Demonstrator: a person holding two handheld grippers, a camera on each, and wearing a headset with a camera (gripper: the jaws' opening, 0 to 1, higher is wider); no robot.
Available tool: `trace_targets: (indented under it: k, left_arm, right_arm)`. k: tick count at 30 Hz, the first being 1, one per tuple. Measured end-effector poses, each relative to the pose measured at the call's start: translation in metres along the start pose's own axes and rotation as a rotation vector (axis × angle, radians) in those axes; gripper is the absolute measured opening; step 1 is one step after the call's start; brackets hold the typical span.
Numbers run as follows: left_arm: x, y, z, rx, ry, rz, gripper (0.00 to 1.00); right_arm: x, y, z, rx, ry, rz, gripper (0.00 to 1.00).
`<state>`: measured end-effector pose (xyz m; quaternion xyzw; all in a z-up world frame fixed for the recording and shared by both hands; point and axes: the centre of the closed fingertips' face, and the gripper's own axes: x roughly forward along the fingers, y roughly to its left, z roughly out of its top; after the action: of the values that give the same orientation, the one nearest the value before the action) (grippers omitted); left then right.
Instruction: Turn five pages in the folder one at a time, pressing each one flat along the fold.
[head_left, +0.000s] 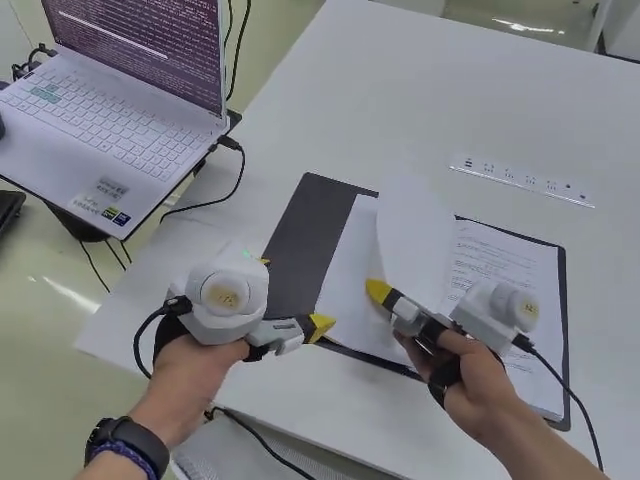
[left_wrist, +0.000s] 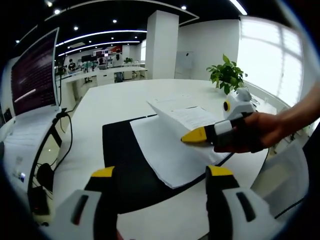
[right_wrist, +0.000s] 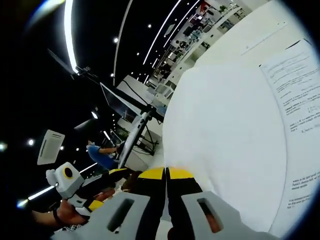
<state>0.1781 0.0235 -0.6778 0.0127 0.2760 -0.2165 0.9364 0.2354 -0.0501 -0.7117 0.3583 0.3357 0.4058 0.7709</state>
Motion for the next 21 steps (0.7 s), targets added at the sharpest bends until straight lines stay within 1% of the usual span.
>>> trace_targets:
  k: [4,7,11,15,18,21]
  left_arm:
    - [-0.003,0.004,-0.004,0.01,0.018,0.004,0.71]
    - [-0.005,0.006,-0.003,0.006,0.017,0.008,0.71]
    - [-0.007,0.005,-0.003,0.011,0.02,0.012,0.71]
    - [-0.006,0.004,-0.005,0.012,0.026,0.01,0.71]
    - [-0.006,0.004,-0.007,0.016,0.031,0.012,0.71]
    - [-0.008,0.003,-0.009,0.01,0.035,0.016,0.71]
  right_arm:
    - [0.007,-0.003,-0.006,0.029,0.006,-0.003,0.0]
    - [0.01,-0.008,-0.008,0.035,0.007,-0.009,0.0]
    - [0.013,-0.012,-0.012,0.044,0.018,-0.016,0.0]
    - [0.019,-0.024,-0.018,0.057,0.037,-0.035,0.0]
    - [0.023,-0.027,-0.022,0.074,0.047,-0.045,0.0]
    - [0.028,-0.037,-0.027,0.085,0.053,-0.061,0.0]
